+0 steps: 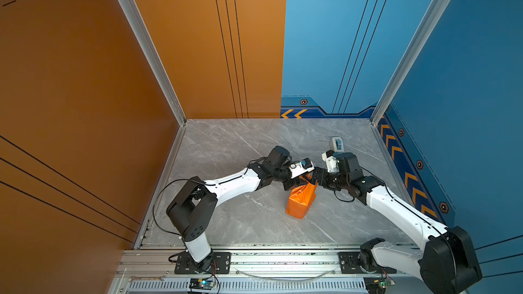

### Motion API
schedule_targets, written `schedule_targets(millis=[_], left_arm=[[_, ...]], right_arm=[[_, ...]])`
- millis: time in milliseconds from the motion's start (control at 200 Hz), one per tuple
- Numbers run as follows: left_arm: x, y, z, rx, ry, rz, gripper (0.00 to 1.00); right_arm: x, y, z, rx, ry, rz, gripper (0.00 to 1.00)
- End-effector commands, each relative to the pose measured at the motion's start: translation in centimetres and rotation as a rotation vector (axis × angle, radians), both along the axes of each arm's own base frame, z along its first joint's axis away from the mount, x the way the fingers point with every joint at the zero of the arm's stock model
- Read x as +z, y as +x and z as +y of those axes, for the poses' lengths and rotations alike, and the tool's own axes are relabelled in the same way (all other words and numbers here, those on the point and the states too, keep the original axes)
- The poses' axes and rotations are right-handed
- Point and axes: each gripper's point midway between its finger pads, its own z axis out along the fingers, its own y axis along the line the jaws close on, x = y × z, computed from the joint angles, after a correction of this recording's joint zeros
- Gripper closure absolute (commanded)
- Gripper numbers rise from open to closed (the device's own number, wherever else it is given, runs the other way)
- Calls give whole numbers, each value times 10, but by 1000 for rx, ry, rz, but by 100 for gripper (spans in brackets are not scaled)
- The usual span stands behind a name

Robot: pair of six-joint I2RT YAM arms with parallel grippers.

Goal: Wrap a gift box in wrapping paper
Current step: Fold the wrapping paper for the gift box.

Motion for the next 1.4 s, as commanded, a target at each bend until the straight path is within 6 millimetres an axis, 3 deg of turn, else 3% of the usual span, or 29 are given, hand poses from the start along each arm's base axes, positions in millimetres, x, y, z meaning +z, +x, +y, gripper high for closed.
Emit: schedule_targets(millis=[0,85,185,275,531,706,811,1011,1392], left_arm=[[-53,-34,12,-50,158,156,54],[-48,-33,11,-45,148,154,52],[-36,-31,11,-34,114,148,48],[-18,-27,12,-24,72,130,44],[42,-33,25,-169,-73,54,26],[27,-46,46,-357,57,144,24],[21,-34,51,-404,80,205,25],[8,-24,41,-476,83,177,23],[-16,-35,28,-544,171,134,18]], right_arm=[[-10,0,2,9,-46,52,7],[-31,1,-5,-12,-113,111,12],[-56,-6,-16,-25,-183,188,37],[-69,-12,-21,-31,-193,229,50],[-73,-18,-18,-13,-142,226,53],[-71,-22,-10,37,-110,200,53],[-72,-26,-8,59,-99,194,53],[-71,-29,-6,81,-85,186,53],[-60,-21,10,159,33,129,53]])
